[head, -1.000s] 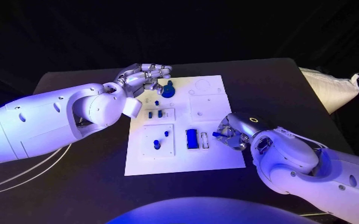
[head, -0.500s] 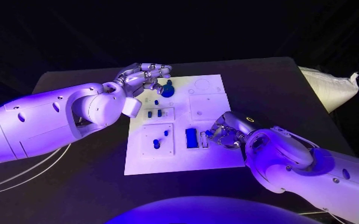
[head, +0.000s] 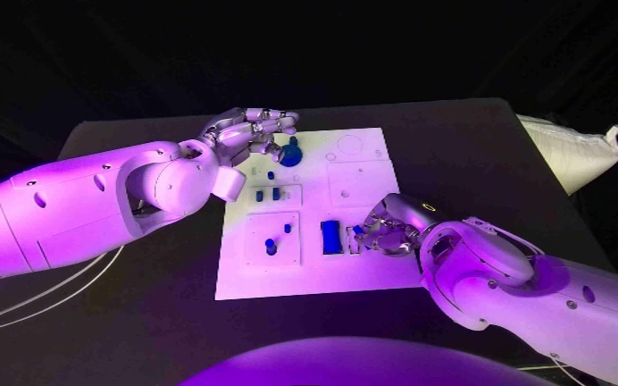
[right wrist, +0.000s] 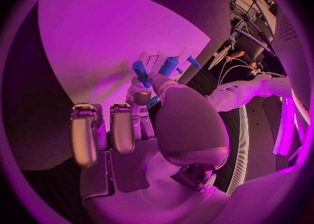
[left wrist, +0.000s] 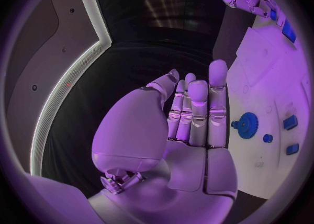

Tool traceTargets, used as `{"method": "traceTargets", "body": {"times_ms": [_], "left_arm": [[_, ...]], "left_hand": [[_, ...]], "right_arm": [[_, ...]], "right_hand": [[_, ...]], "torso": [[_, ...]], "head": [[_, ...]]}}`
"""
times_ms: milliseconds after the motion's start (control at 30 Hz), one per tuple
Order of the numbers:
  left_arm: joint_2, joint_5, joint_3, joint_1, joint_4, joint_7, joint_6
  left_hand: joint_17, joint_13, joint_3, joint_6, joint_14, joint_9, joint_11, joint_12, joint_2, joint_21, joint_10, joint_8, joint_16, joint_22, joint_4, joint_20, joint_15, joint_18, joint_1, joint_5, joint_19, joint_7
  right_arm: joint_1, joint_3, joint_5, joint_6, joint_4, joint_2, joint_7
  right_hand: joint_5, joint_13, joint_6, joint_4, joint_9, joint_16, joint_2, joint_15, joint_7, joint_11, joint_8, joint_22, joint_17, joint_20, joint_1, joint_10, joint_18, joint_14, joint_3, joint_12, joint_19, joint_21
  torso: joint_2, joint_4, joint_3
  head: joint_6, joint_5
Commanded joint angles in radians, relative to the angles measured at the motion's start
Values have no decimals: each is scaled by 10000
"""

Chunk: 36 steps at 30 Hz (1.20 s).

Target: Assemble the parts on the task board

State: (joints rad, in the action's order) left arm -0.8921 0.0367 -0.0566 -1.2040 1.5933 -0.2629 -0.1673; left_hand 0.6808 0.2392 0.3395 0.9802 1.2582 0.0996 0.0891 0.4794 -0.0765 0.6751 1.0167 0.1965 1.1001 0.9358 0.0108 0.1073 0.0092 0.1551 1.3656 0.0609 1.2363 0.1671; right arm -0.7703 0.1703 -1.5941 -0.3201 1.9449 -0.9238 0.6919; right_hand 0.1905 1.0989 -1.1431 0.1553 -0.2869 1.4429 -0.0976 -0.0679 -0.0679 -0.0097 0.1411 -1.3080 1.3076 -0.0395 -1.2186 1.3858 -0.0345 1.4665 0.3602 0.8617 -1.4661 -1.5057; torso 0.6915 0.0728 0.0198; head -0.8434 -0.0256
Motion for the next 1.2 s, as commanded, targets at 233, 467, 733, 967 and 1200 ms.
{"method": "traceTargets", "body": {"times_ms": [233, 467, 733, 967, 1200], "left_arm": [[5, -84, 6, -2, 36, 5, 238], [10, -110, 6, -3, 42, 38, 270], [17, -116, 6, -3, 89, 39, 317], [23, -178, 5, -3, 111, 73, 396], [14, -196, 6, -3, 98, 84, 415]], "left_hand": [[-11, 15, -63, -73, -38, -16, 15, 40, 47, -48, -84, 55, 26, -14, -18, 55, 21, 131, -53, 53, -37, 7], [-11, 15, -63, -73, -38, -16, 15, 40, 47, -48, -84, 55, 26, -14, -18, 55, 21, 131, -53, 53, -37, 7], [-29, 14, -60, -65, -50, -13, 7, 58, 68, -70, -93, 76, 22, -26, -27, 57, 20, 136, -29, 56, -42, -15], [-36, 13, -61, -63, -54, -12, 4, 60, 68, -73, -97, 80, 19, -28, -30, 57, 18, 137, -24, 56, -42, -19], [-36, 12, -56, -64, -56, -12, 1, 62, 75, -78, -104, 84, 20, -30, -36, 56, 16, 138, -12, 59, -43, -21]], "right_arm": [[-2, -3, 66, 235, -66, 146, 104], [-9, -4, 85, 365, -107, 208, 101], [-12, -5, -186, 556, -106, 258, 86], [-12, -5, -454, 654, -122, 299, 81], [-12, -5, -568, 666, -143, 298, 81]], "right_hand": [[158, 56, -168, 156, -78, 97, 0, -79, 17, -21, 92, -1768, 1164, 44, 263, 92, 117, 758, -165, 76, -543, -54], [210, 146, -271, 265, -152, 158, 48, -107, 65, -56, 155, -1784, 1240, 65, 406, 155, 120, 771, -317, 195, -551, -64], [213, 280, -351, 321, -200, 233, 104, -128, 107, -87, 199, -1800, 1334, 78, 468, 237, 124, 788, -391, 385, -560, -74], [182, 303, -376, 316, -217, 230, 99, -138, 123, -101, 214, -1801, 1331, 85, 465, 256, 124, 786, -422, 413, -561, -75], [126, 284, -372, 381, -243, 206, 76, -147, 117, -101, 210, -1790, 1305, 99, 559, 253, 121, 778, -543, 357, -554, -66]], "torso": [[-2, 10, 5], [0, 18, 6], [3, 6, 7], [-4, 14, 6], [-7, 12, 8]], "head": [[-21, -39], [-35, -52], [-48, -59], [-62, -67], [-75, -86]]}}
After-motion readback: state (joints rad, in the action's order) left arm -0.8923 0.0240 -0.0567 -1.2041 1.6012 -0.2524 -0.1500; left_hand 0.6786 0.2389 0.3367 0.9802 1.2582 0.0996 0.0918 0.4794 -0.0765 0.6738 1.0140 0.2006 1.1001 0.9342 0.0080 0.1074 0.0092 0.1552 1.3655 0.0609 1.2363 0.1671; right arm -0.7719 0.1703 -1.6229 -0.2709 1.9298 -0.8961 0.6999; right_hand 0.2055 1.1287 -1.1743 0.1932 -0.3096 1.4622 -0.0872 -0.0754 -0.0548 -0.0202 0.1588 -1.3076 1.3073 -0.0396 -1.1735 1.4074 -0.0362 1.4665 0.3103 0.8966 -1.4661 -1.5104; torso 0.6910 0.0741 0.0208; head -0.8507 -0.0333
